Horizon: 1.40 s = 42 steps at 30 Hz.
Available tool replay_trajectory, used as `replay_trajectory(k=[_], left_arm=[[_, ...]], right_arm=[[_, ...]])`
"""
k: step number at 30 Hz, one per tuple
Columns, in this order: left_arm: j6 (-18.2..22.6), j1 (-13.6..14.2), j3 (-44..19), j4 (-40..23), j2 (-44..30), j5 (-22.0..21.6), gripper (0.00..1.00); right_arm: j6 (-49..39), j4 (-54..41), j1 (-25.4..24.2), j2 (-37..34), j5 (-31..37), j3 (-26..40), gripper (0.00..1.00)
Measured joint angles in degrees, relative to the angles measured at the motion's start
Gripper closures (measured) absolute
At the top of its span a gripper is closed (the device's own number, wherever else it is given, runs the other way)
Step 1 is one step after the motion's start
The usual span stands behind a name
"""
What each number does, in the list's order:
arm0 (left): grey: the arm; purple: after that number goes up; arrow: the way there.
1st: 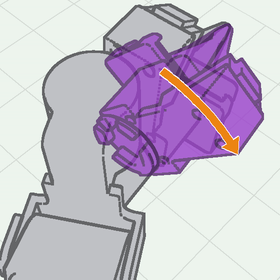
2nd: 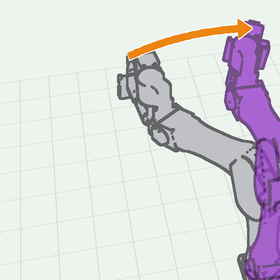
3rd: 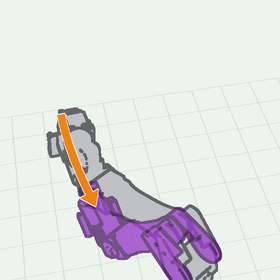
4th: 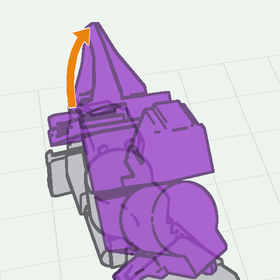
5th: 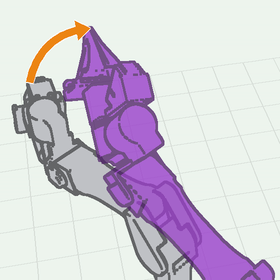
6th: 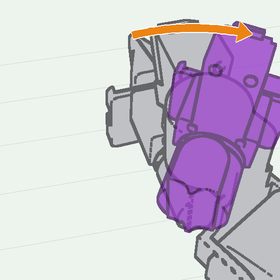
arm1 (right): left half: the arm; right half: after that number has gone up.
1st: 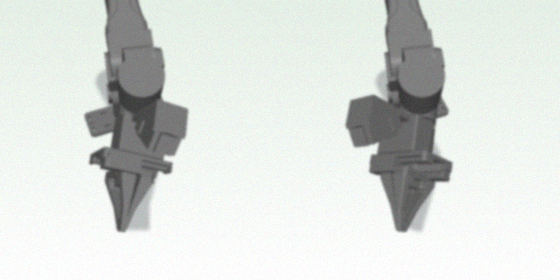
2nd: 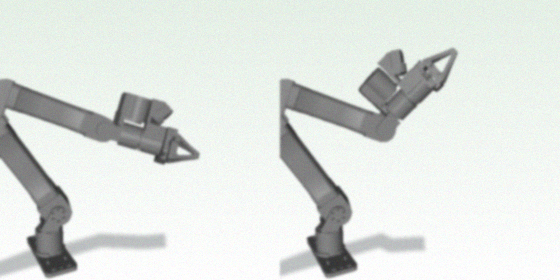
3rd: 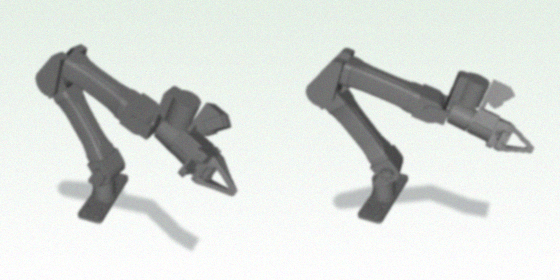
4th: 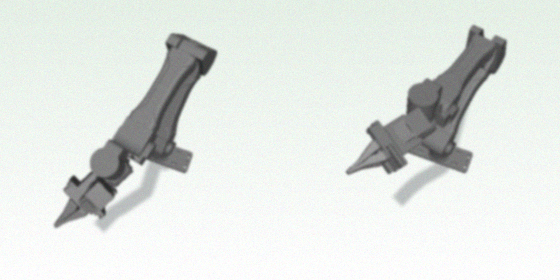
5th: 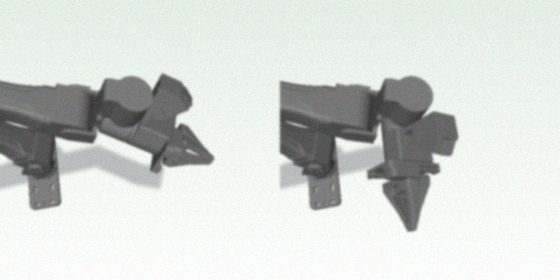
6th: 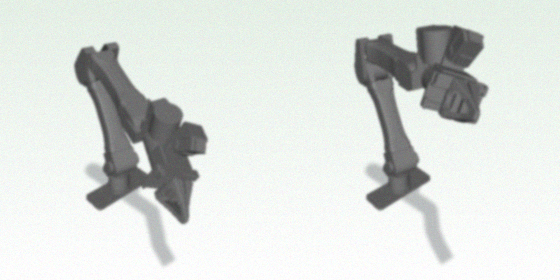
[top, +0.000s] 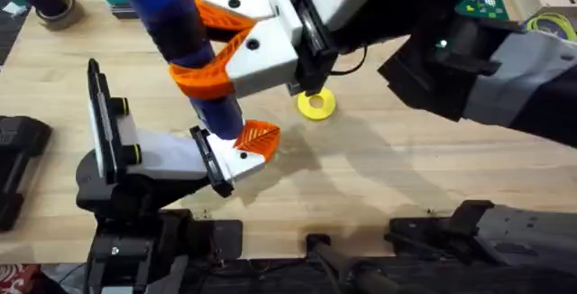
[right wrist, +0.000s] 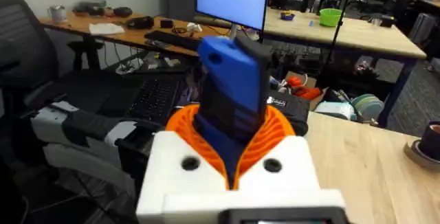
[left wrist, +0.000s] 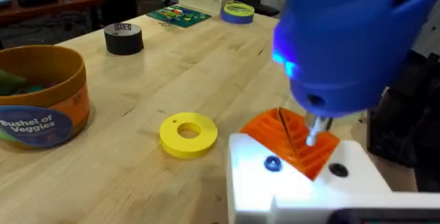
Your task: Pick up the gripper from the table and insert it into the empty holder that is missing its gripper. Then pick up a screw, insert it into the mounting hole, and use the screwdriver to tighten it. Finally, clean up the table by picking up the vegetable and placing it into the bucket.
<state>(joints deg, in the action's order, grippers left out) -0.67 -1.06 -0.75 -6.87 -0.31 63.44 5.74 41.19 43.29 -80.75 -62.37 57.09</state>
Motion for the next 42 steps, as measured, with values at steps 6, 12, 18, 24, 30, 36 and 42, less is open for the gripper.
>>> replay_trajectory(k=[6,12,18,24,30,36,42], left_arm=[[0.0,0.0,0.0,0.0,0.0,0.0,0.993],[0.0,0.0,0.0,0.0,0.0,0.0,0.993],[0.0,0.0,0.0,0.0,0.0,0.0,0.993],[0.0,0.0,0.0,0.0,0.0,0.0,0.993],[0.0,0.0,0.0,0.0,0.0,0.0,0.993],[0.0,0.0,0.0,0.0,0.0,0.0,0.993],[0.0,0.0,0.0,0.0,0.0,0.0,0.993]], right_arm=[[-0.2,0.8,0.0,-0.4,0.1,-0.1,0.979],[-0.7,0.8,0.0,-0.8,0.2,-0.2,0.979],[-1.1,0.8,0.0,-0.8,0.2,-0.3,0.979],[-1.3,0.9,0.0,-1.0,0.4,-0.3,0.979],[-1.3,0.9,0.0,-2.1,1.3,-0.3,0.979],[-1.3,1.0,0.0,-2.1,1.5,-0.3,0.979],[-1.7,1.0,0.0,-2.2,1.5,-0.3,0.979]])
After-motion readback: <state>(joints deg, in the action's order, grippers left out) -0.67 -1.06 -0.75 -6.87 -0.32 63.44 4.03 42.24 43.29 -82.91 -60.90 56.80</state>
